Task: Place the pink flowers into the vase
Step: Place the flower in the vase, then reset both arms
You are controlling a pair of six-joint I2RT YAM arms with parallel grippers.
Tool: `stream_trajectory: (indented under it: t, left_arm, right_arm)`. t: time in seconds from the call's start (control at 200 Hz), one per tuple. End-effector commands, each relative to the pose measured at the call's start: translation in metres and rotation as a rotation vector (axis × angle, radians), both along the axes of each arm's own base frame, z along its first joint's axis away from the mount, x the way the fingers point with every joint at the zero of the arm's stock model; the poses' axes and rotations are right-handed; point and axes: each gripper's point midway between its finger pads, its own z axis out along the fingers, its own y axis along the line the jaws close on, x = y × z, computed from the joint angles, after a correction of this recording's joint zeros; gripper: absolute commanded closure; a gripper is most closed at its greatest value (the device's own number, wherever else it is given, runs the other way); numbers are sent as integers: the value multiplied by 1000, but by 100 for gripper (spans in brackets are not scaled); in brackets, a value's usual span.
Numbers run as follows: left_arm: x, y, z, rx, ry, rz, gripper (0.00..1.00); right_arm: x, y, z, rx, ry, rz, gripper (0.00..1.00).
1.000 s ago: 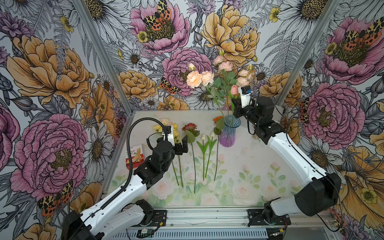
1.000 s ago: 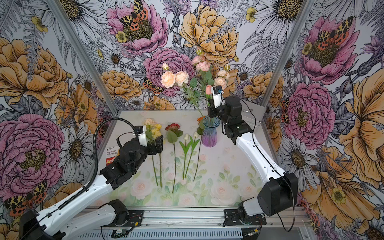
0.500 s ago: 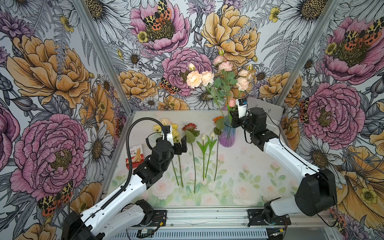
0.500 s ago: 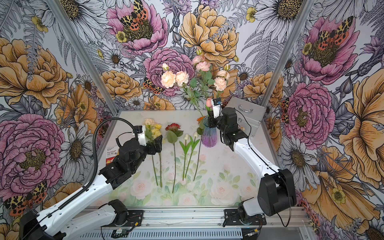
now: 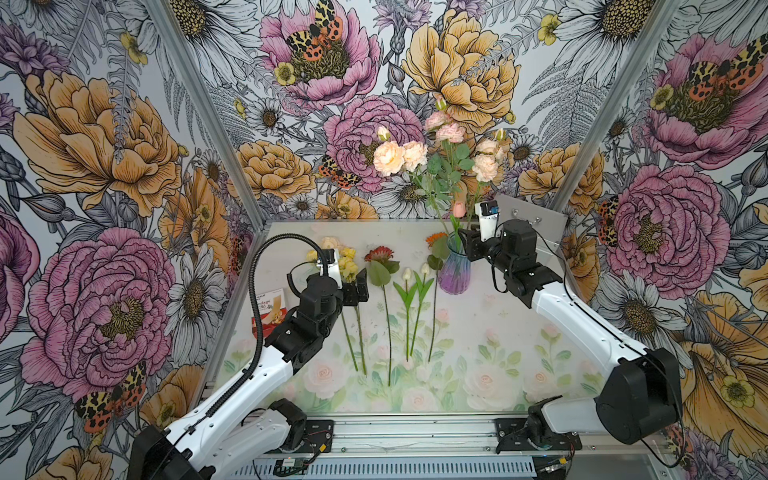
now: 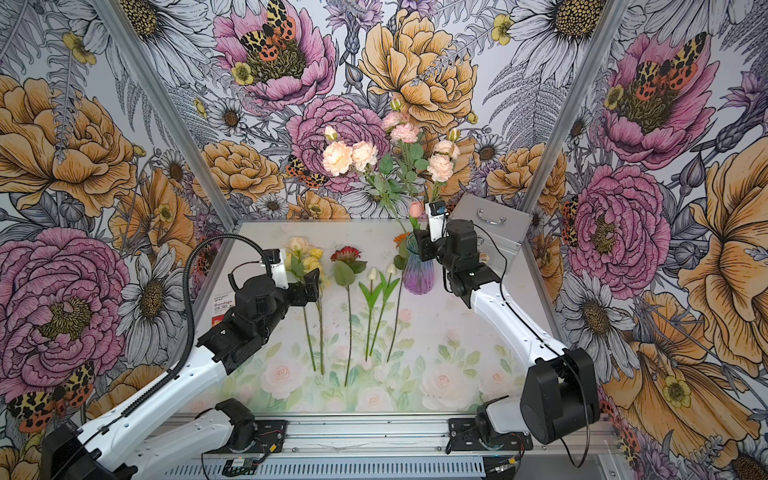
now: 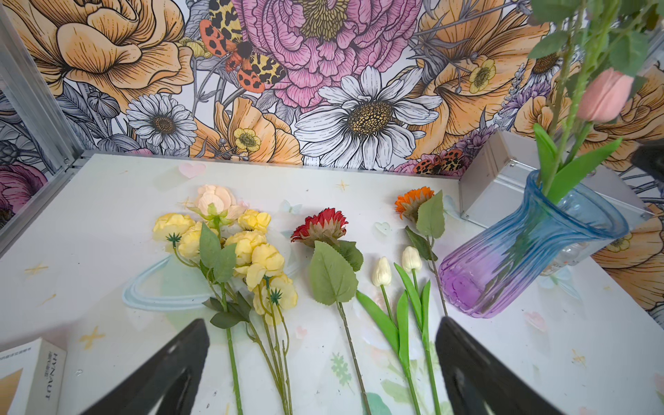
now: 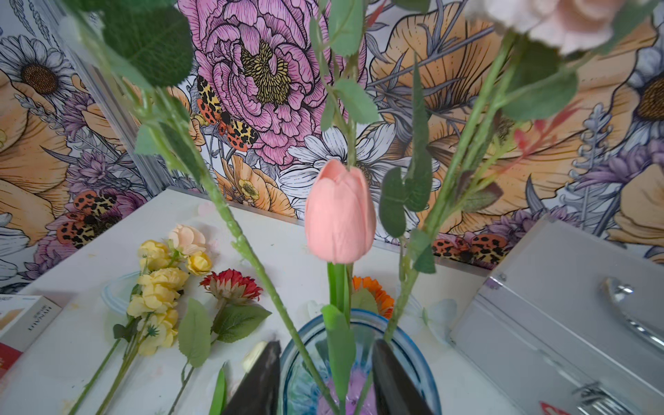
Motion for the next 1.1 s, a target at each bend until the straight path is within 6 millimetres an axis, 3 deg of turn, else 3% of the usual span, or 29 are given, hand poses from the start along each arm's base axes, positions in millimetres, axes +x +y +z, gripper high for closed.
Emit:
stream_trajectory:
  t: [0.0, 0.185, 0.41, 0.49, 0.6, 0.726, 0.866, 1.096]
  left_arm:
    - [5, 2, -9, -62, 26, -73, 1]
    - [26, 35, -30, -111, 75, -50, 1]
    - [43, 96, -65, -159, 95, 89, 1]
    - [47, 106, -78, -107, 139, 95, 1]
    - [53, 121, -96, -57, 167, 128, 1]
    - [57, 137, -107, -9, 129, 181, 1]
    - [59, 143, -112, 41, 48, 195, 1]
    - [66, 150, -108, 113, -106, 201, 1]
  right_arm:
    - [-18, -17, 21, 6, -36, -56, 48]
    - [-44, -45, 8, -25, 21, -154, 31]
    - [-56, -123, -36, 48, 122, -391, 25]
    - [-56, -151, -55, 42, 162, -480, 25]
    - [-53, -175, -84, -26, 212, -566, 25]
    - [-47, -185, -113, -102, 173, -586, 25]
    - [-41, -190, -130, -82, 72, -586, 24]
    - [-25, -177, -158, -62, 49, -503, 24]
